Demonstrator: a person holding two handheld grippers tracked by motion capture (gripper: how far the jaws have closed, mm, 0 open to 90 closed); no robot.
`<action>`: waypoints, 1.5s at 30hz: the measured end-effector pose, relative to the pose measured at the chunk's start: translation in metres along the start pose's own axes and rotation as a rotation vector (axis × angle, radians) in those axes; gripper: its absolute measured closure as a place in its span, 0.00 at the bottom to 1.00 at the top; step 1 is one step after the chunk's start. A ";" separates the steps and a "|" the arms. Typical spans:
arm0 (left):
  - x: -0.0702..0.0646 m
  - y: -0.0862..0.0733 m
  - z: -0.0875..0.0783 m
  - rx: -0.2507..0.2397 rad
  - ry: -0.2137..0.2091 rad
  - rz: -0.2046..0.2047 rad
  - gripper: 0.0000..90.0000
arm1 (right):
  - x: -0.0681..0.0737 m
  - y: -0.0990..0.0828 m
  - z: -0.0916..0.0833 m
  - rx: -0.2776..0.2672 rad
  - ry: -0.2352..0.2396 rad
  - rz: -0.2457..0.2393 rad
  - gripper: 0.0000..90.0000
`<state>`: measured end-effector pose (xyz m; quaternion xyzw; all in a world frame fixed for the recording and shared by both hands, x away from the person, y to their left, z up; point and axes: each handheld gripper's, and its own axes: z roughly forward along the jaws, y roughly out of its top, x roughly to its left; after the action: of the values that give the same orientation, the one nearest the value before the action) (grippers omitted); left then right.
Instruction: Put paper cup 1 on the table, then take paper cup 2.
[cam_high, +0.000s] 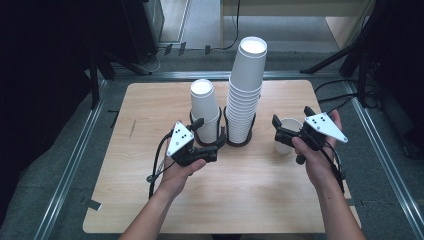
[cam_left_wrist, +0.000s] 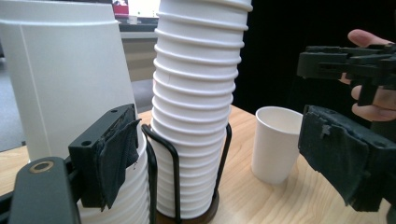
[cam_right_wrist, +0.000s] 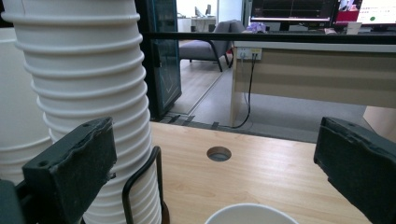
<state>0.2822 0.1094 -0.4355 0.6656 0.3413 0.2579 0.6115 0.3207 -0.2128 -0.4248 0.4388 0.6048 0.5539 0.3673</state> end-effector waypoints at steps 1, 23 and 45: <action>0.000 0.002 0.002 -0.001 0.002 -0.002 0.13 | 0.000 0.002 0.000 -0.002 0.000 -0.001 0.00; -0.003 0.017 0.051 -0.003 0.023 -0.009 0.10 | 0.023 0.051 0.010 -0.044 0.070 0.022 0.00; -0.014 0.033 0.088 -0.016 0.095 0.066 0.08 | 0.052 0.096 0.030 -0.083 0.176 0.033 0.00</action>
<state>0.3448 0.0415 -0.4119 0.6588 0.3456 0.3119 0.5910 0.3430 -0.1532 -0.3306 0.3828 0.6039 0.6207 0.3216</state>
